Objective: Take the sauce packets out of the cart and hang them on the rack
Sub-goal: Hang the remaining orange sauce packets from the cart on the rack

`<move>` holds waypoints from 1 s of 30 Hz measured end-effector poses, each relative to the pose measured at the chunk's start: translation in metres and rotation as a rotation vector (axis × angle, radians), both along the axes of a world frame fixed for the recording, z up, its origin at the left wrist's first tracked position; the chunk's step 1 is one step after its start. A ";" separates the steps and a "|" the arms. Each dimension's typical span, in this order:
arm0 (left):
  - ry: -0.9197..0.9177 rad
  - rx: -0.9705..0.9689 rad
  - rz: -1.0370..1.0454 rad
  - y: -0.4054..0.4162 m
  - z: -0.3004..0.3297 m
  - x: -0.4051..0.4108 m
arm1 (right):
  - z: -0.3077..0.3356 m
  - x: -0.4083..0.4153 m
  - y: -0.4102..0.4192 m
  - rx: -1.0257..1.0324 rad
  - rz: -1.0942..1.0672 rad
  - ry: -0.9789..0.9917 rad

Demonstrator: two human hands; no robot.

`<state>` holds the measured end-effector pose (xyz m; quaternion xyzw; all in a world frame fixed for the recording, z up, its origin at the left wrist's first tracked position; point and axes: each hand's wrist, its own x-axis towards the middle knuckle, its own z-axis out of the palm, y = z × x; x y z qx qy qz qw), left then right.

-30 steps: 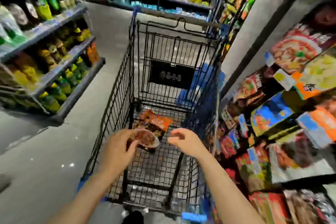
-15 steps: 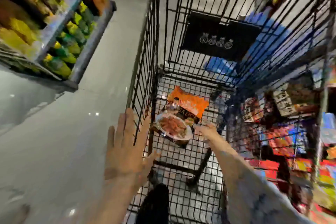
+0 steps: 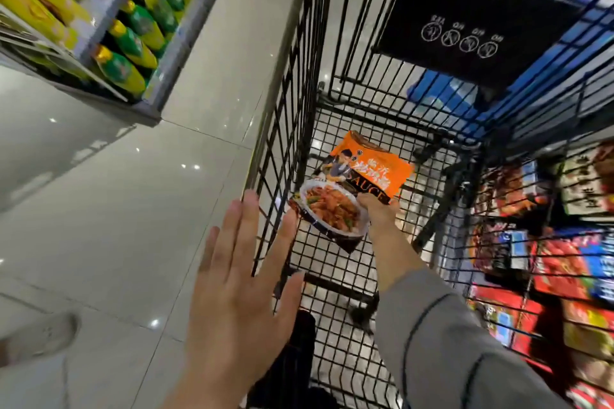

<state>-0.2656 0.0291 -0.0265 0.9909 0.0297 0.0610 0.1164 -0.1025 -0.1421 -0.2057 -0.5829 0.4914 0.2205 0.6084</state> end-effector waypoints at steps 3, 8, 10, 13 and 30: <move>0.027 -0.018 0.005 0.000 0.002 0.000 | 0.001 0.012 0.003 0.071 -0.010 -0.054; 0.092 0.002 0.018 0.000 0.002 -0.001 | 0.009 0.023 0.016 0.002 0.079 -0.078; 0.110 0.020 0.024 0.000 0.002 -0.001 | 0.015 0.014 0.023 -0.077 0.150 -0.091; 0.090 0.000 0.009 0.001 0.002 -0.001 | 0.031 -0.004 0.022 -0.207 0.151 -0.159; 0.104 -1.093 -0.190 -0.085 0.122 -0.012 | 0.328 -0.248 -0.121 -0.436 0.333 -0.764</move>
